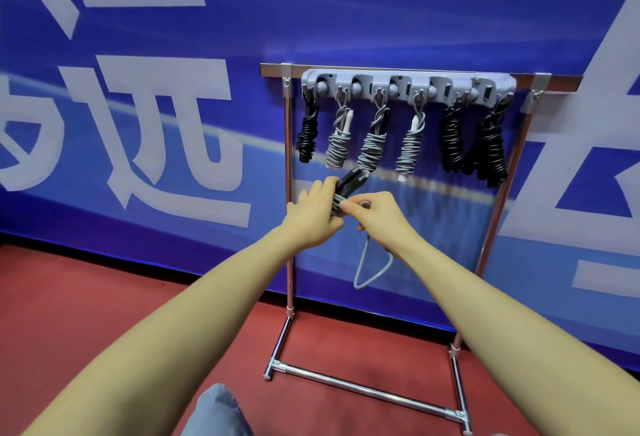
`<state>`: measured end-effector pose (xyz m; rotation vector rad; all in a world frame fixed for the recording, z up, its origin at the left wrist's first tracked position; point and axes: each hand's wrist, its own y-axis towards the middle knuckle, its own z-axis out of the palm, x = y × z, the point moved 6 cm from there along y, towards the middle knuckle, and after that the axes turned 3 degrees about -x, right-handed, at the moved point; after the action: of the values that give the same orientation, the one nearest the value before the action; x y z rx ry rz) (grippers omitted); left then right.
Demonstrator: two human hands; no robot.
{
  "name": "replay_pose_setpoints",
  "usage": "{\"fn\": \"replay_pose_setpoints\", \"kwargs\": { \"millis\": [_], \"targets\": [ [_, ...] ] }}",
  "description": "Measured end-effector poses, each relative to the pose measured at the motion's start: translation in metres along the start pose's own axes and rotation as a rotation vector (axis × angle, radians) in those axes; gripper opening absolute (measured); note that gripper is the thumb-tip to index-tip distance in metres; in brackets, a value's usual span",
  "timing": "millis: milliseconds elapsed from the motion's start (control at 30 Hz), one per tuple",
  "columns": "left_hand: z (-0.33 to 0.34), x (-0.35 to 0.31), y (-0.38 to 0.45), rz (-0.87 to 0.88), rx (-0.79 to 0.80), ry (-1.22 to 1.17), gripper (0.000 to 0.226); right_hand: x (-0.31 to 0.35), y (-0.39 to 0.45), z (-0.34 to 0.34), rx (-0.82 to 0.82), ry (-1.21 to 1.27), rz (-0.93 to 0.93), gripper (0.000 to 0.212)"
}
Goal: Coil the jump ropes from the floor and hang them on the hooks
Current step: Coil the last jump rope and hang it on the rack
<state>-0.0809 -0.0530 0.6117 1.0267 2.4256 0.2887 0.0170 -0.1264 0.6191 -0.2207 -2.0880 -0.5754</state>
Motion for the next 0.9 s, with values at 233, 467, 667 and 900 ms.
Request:
{"fn": "replay_pose_setpoints", "kwargs": {
  "millis": [233,467,667,900],
  "targets": [
    [-0.007,0.01,-0.006,-0.078,-0.092,0.414,0.042,-0.003,0.002,0.006,0.022,-0.192,0.015,0.033],
    [-0.016,0.008,0.001,-0.113,-0.119,0.514,0.049,-0.002,0.008,0.013,0.077,-0.51,-0.052,0.014],
    [-0.022,0.002,0.001,-0.089,-0.141,0.495,0.046,-0.006,0.011,0.014,0.163,-0.558,0.082,0.02],
    [-0.036,0.002,0.002,-0.131,-0.204,0.13,0.018,-0.002,0.001,0.012,0.295,-0.317,0.124,0.021]
  ]
}}
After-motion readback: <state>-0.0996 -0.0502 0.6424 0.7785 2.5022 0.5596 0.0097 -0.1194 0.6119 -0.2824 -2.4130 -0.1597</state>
